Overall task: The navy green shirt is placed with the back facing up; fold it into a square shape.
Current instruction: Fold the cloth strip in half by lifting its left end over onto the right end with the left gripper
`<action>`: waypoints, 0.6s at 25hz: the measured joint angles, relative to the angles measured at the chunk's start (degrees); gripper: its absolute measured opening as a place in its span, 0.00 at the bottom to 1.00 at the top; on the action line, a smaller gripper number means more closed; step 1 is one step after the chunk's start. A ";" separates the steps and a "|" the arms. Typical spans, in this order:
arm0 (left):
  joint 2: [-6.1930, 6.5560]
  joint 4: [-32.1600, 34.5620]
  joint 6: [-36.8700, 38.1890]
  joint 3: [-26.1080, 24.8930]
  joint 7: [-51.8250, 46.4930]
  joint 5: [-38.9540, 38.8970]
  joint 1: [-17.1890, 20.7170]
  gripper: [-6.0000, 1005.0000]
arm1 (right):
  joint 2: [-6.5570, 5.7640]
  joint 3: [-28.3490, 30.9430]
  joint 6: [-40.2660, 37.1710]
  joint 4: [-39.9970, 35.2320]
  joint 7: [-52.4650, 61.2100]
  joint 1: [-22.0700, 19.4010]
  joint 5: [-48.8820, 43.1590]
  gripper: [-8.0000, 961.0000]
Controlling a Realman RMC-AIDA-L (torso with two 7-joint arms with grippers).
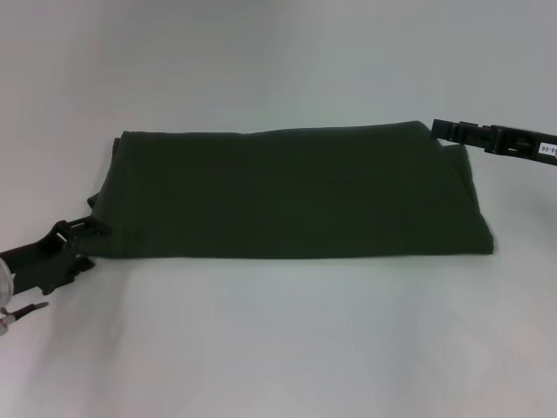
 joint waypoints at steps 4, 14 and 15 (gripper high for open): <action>0.21 0.00 -0.52 0.03 0.01 0.00 -0.40 0.68 | -0.01 0.08 0.00 0.00 0.09 0.04 0.04 0.78; 0.49 -0.76 -1.05 0.13 0.37 0.00 -0.84 0.68 | 0.00 0.08 0.00 0.00 0.16 -0.06 0.72 0.78; 0.49 -0.77 -0.98 0.11 0.40 0.00 -0.84 0.68 | 0.03 0.08 0.00 0.00 0.16 -0.07 0.74 0.78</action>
